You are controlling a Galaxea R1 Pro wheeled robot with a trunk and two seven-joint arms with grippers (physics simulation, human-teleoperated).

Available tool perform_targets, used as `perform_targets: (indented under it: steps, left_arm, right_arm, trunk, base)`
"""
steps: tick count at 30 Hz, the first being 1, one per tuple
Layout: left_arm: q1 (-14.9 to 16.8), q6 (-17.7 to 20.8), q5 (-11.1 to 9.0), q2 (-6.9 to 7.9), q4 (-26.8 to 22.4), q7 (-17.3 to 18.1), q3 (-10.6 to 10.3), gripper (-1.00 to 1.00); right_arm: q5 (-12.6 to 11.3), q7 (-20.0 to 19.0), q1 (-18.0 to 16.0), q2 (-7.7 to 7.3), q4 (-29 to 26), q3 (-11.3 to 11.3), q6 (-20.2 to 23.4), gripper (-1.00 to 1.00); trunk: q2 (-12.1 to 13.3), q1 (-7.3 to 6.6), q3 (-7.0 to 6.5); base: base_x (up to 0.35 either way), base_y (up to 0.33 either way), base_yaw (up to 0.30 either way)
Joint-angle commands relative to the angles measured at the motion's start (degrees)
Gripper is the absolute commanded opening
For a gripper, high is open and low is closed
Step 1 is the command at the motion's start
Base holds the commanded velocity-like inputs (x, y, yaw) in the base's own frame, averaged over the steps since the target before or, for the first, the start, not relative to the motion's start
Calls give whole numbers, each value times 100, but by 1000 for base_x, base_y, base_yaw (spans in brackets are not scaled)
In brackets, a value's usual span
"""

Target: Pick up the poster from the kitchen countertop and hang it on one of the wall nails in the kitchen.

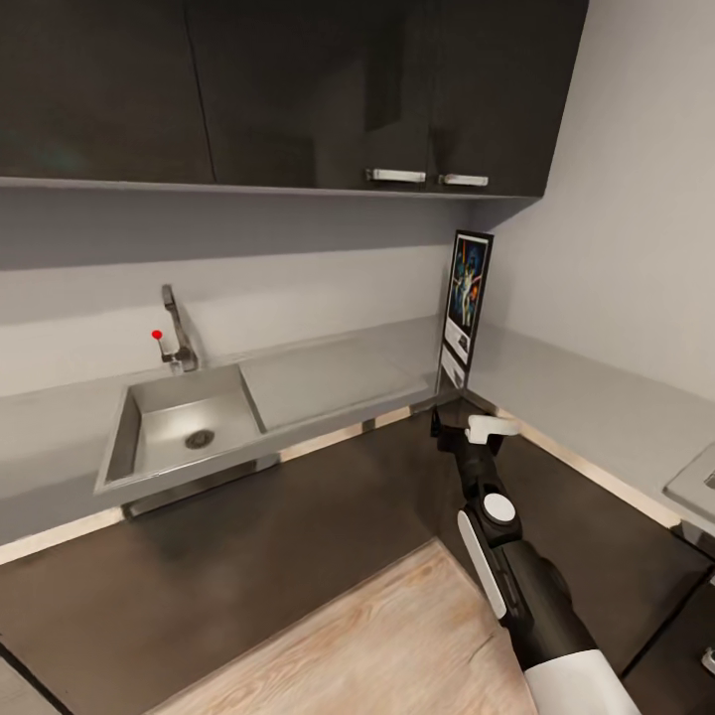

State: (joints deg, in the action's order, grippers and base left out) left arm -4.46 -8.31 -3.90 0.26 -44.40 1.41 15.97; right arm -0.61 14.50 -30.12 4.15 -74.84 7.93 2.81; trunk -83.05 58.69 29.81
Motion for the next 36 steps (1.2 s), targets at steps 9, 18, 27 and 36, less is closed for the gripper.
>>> perform_targets:
  steps: [9,18,27,36]
  left_arm:
    - [-2,-46,-49,24,555,28,367,100]
    - [-2,-44,-36,27,629,19,397,100]
    - [-2,-40,-32,35,642,17,398,100]
    - [-2,-39,-32,36,643,17,402,100]
  right_arm:
    - [8,59,-2,-10,-52,-6,19,100]
    - [13,55,-2,-38,-42,-21,27,100]
    - [2,29,-7,-317,155,-169,35,100]
    - [-8,27,-11,-359,233,-178,25,100]
  trunk:
    - [-3,3,5]
    - [-3,3,5]
    - [-3,3,5]
    - [-3,3,5]
  base:
    - [114,-47,0]
    - [159,-157,0]
    - [17,-17,0]
    - [202,-1,0]
